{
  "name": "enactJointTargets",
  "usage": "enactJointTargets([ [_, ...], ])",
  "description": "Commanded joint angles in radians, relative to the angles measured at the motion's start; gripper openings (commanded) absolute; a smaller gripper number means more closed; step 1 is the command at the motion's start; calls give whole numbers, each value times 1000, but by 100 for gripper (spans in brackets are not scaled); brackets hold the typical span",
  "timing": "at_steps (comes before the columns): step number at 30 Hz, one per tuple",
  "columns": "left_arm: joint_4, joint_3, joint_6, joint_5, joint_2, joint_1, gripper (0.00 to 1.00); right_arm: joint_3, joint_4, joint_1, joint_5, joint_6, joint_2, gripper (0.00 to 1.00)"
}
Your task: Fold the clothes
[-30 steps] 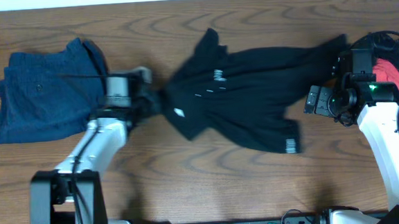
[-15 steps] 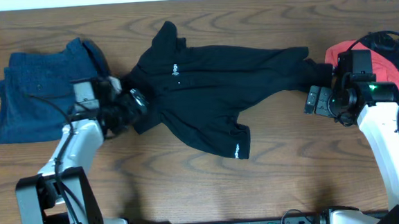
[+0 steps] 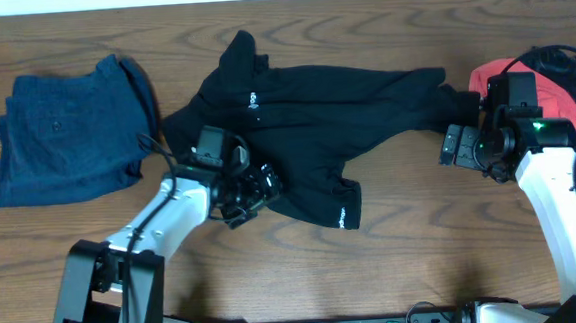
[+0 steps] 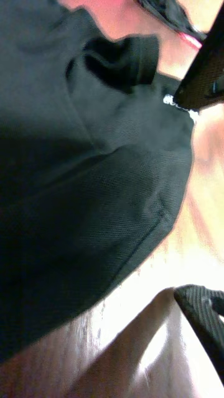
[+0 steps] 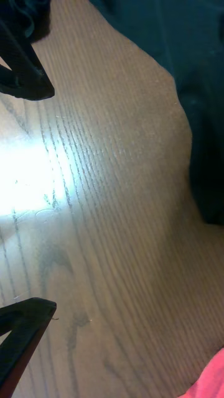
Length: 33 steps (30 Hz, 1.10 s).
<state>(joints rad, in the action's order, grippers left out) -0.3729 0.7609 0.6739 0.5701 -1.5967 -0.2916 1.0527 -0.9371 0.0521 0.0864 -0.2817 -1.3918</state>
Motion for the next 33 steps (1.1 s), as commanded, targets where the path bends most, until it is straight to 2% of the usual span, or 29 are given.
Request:
enactJointTargets([
  [1,45,-32,157,-74,9,-49,81,10,-8,6,14,-13,10,99],
  [4,49,-35,220,-121,9,-89,80,10,-14,7,14,-13,10,99],
  [9,76,-35,268,-144,9,-145,79,10,-13,7,14,-13,10,99],
  [12,75,-35,296,-210,8,-181,79,10,-13,6,14,-13,10,99],
  [15,72,-37,391,-259,4,-204,79,10,-14,7,14,-13,10,99],
  [17,82,-37,437,-274,-3,-216,75,10,-14,6,14,-13,10,99],
  [21,119,-37,447,-276,-32,-233,72,10,-14,7,14,-13,10,99],
  [23,119,-37,454,-276,-49,-237,61,10,-14,6,14,-13,10,99],
  [24,118,-37,454,-276,-56,-237,47,10,-14,7,14,-13,10,99],
  [27,119,-37,449,-277,-64,-237,30,10,-14,6,14,-13,10,99],
  [29,129,-37,408,-282,-63,-235,9,10,-15,7,14,-13,10,99],
  [30,128,-37,376,-285,-62,-233,6,10,-16,6,14,-13,10,99],
  [33,77,-37,263,-284,-42,-208,6,10,-21,7,14,-13,10,99],
])
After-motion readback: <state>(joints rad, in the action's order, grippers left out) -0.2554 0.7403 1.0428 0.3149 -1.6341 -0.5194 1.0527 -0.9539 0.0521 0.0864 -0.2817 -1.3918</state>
